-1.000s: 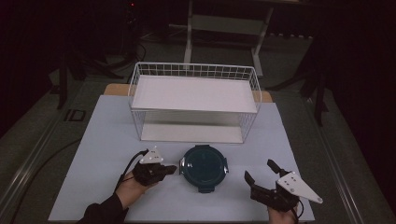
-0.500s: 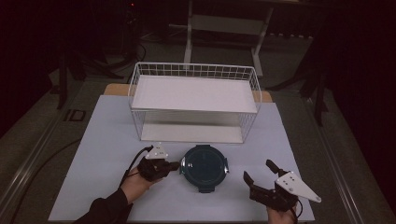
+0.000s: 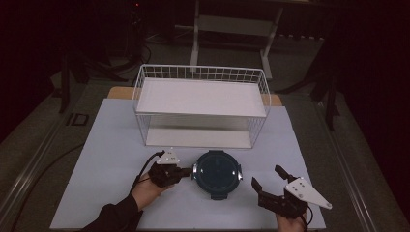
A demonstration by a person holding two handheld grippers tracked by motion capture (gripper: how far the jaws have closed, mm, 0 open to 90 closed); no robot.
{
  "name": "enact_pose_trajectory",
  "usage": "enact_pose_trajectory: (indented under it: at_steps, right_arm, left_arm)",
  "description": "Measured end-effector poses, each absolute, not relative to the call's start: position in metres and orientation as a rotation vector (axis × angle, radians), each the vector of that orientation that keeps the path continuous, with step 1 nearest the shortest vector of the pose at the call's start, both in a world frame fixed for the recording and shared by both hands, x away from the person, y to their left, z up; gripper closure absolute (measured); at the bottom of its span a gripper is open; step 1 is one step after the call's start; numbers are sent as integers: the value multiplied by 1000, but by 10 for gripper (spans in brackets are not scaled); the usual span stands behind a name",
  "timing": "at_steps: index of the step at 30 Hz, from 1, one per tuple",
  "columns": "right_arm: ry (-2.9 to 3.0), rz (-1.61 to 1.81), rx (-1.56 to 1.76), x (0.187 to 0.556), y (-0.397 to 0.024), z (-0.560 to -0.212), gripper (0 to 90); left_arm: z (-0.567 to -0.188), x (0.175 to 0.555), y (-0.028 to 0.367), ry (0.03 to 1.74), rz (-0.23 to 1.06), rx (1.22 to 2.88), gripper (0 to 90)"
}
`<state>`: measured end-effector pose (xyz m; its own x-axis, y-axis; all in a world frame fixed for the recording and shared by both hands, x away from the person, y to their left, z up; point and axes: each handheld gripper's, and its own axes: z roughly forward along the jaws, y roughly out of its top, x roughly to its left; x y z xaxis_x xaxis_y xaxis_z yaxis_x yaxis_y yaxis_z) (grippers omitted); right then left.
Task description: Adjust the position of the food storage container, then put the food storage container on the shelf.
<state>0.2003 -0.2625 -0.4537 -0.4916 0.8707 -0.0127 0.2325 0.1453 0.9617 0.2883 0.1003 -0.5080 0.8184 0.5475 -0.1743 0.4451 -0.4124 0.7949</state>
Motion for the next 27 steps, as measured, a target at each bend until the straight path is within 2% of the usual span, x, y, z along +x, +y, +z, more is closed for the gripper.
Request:
enact_pose_trajectory:
  at_steps: [2, 3, 5, 6, 9, 11, 15, 20, 27]
  right_arm:
    - [1825, 1371, 1054, 200, -263, -454, 125]
    - [1825, 1371, 1054, 200, -264, -453, 125]
    - [1827, 1372, 1053, 201, -264, -453, 125]
    - [1836, 1378, 1050, 201, -265, -453, 125]
    - [1878, 1402, 1033, 204, -266, -454, 117]
    - [1875, 1395, 1022, 204, -265, -455, 114]
    - [1863, 1391, 1011, 205, -265, -452, 107]
    - [1878, 1403, 963, 205, -258, -446, 108]
    - [1856, 1413, 901, 207, -252, -435, 108]
  left_arm:
    - [-508, 289, 101, 731, 137, 2070, 893]
    - [-507, 289, 102, 734, 151, 2067, 850]
    - [-506, 290, 105, 737, 151, 2053, 688]
    - [-503, 291, 111, 771, 171, 2018, 688]
    - [-495, 291, 120, 797, 173, 1966, 521]
    - [-488, 288, 123, 789, 169, 1944, 337]
    - [-474, 283, 121, 735, 110, 1945, 124]
    - [-464, 279, 107, 684, 57, 1975, 24]
    - [-460, 285, 99, 690, 24, 1951, 20]
